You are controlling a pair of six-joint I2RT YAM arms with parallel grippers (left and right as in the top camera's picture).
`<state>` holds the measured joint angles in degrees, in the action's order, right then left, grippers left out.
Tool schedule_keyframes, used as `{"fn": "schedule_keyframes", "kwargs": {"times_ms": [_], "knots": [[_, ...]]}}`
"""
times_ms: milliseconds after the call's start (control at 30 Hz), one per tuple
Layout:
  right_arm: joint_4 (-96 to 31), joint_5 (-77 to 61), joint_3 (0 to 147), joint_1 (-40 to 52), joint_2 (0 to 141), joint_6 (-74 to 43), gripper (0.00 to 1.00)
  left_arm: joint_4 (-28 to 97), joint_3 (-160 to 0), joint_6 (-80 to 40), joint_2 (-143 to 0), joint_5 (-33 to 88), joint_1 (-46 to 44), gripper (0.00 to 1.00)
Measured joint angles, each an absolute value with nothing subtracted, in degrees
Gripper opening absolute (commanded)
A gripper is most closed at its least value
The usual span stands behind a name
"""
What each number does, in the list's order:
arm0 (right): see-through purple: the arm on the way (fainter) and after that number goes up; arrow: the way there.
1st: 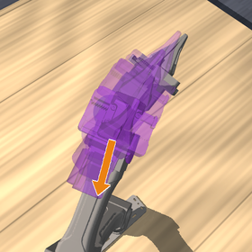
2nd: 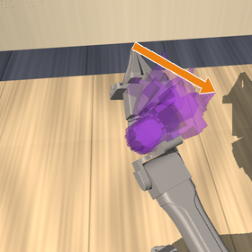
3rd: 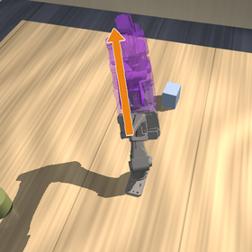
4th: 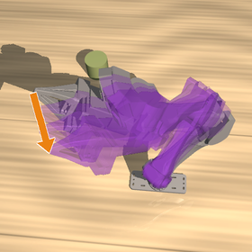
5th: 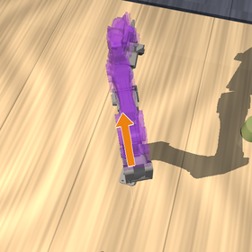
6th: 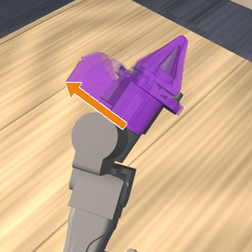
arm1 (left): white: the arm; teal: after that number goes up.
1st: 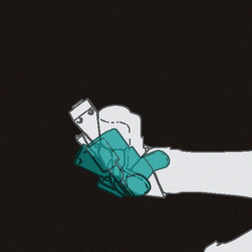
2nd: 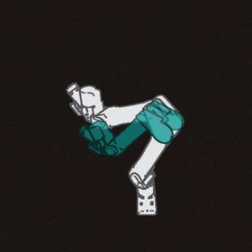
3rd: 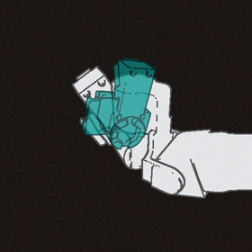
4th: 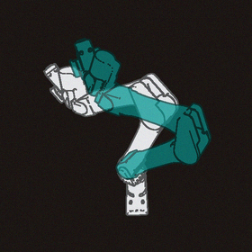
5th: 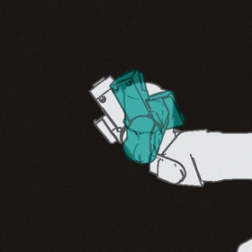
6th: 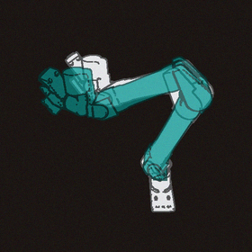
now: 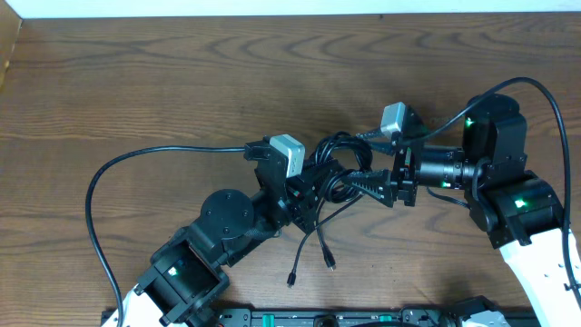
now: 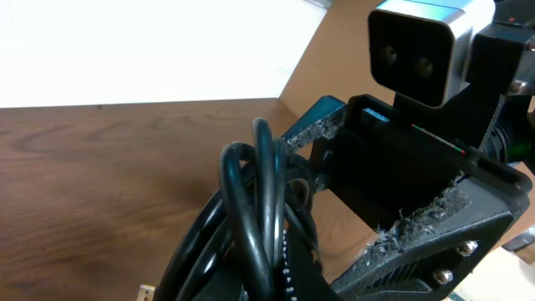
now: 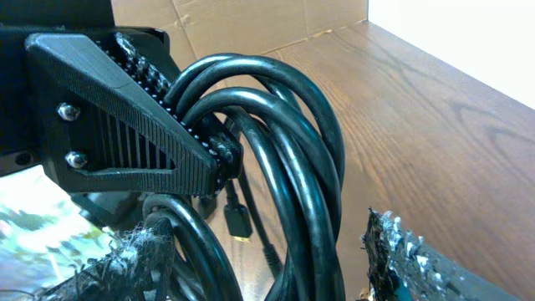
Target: Untangle cables
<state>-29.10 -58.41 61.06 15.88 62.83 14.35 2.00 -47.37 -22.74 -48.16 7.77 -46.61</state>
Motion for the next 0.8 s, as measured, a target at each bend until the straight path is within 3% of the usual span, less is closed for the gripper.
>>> {"fn": "schedule_keyframes", "kwargs": {"times_ms": [500,567,633,800], "knots": [[-22.41,-57.84,61.06,15.88,62.61,19.25,0.65,2.61,-47.37,-23.99,-48.18,11.62,-46.33,0.08],[-22.24,-57.32,61.06,15.88,62.37,19.33,0.63,2.83,-47.37,-23.99,-48.18,11.92,-46.26,0.07],[-22.06,-55.51,61.06,15.84,62.26,19.79,0.54,2.72,-47.37,-24.03,-48.16,12.71,-46.28,0.08],[-22.13,-53.1,61.06,15.66,62.46,20.01,0.53,2.37,-47.37,-24.12,-48.16,14.92,-46.59,0.07]]}}
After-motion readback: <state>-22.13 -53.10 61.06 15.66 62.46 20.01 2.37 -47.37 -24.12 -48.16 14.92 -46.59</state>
